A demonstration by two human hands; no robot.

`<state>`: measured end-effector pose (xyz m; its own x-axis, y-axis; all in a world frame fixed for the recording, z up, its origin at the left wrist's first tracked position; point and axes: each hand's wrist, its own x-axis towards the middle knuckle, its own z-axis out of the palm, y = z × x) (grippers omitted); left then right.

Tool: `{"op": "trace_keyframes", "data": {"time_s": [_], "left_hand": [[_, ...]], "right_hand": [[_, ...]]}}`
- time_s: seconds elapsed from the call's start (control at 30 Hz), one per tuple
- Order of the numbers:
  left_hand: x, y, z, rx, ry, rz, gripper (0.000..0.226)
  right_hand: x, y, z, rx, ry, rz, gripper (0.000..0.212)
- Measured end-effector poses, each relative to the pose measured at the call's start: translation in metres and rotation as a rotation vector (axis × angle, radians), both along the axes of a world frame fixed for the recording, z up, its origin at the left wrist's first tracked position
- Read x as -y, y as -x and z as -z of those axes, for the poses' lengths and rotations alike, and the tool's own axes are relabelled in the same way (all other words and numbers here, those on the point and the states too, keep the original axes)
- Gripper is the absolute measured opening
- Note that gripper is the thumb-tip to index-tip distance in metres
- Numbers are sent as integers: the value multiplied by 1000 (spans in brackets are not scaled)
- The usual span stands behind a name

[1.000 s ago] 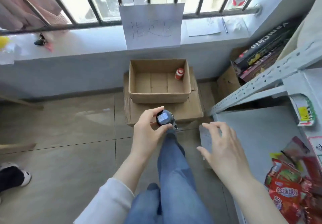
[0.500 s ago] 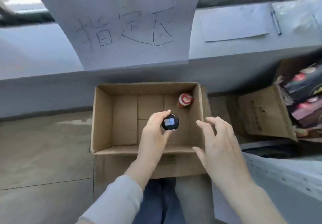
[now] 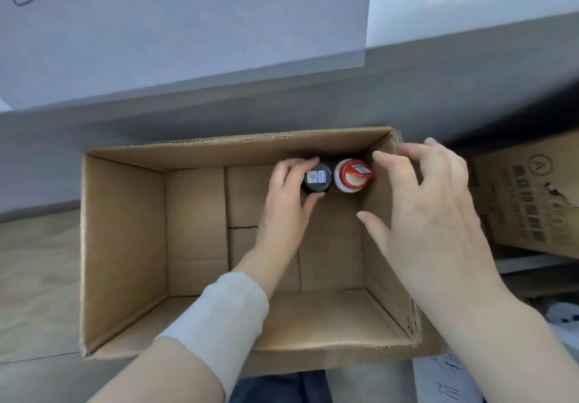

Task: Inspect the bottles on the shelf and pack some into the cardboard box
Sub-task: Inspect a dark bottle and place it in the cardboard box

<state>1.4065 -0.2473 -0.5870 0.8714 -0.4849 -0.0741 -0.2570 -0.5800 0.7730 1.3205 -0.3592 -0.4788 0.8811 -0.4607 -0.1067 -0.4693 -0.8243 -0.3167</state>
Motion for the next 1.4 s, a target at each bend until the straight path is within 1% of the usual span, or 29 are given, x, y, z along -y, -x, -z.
{"op": "trace_keyframes", "data": {"time_s": [0.1, 0.2, 0.3, 0.37, 0.43, 0.53, 0.67, 0.8, 0.83, 0.93, 1.0, 1.1, 1.23, 1.3, 1.4], "left_hand": [[1, -1, -3, -59, 15, -30, 53], [0, 1, -9, -64, -9, 2, 60], [-8, 7, -27, 33, -45, 67, 64], [-17, 12, -48, 107, -63, 109, 60], [-27, 23, -77, 155, -126, 153, 58], [-46, 51, -136, 156, -266, 230, 62], [-76, 109, -219, 59, -463, 452, 66], [-113, 172, -280, 94, -538, 624, 68], [-123, 189, -290, 109, -536, 663, 69], [-154, 241, -315, 252, -535, 808, 82], [-174, 274, -335, 296, -529, 884, 87], [-194, 326, -378, 298, -519, 1007, 81], [-201, 408, -424, 276, -468, 1210, 68], [-205, 454, -447, 329, -434, 1283, 67], [-215, 527, -471, 383, -333, 1393, 65]], "right_hand": [[0, -4, 2, 2, 2, -1, 68], [-1, -5, 3, -7, 29, -17, 70], [-3, 2, -2, -29, 42, -34, 72], [-6, 9, -12, -38, 41, -38, 73], [-12, 21, -31, -61, 50, -41, 71], [-28, 51, -74, -94, 31, -24, 67], [-68, 125, -139, -165, 0, 44, 69], [-126, 221, -188, -165, 9, 210, 78], [-143, 245, -200, -169, 18, 252, 78], [-197, 317, -228, -178, 51, 381, 78], [-229, 358, -250, -181, 38, 465, 76], [-267, 411, -291, -159, 36, 618, 71], [-300, 486, -333, -101, 122, 810, 72], [-320, 529, -348, -93, 174, 884, 73], [-346, 597, -369, -58, 233, 967, 78]]}}
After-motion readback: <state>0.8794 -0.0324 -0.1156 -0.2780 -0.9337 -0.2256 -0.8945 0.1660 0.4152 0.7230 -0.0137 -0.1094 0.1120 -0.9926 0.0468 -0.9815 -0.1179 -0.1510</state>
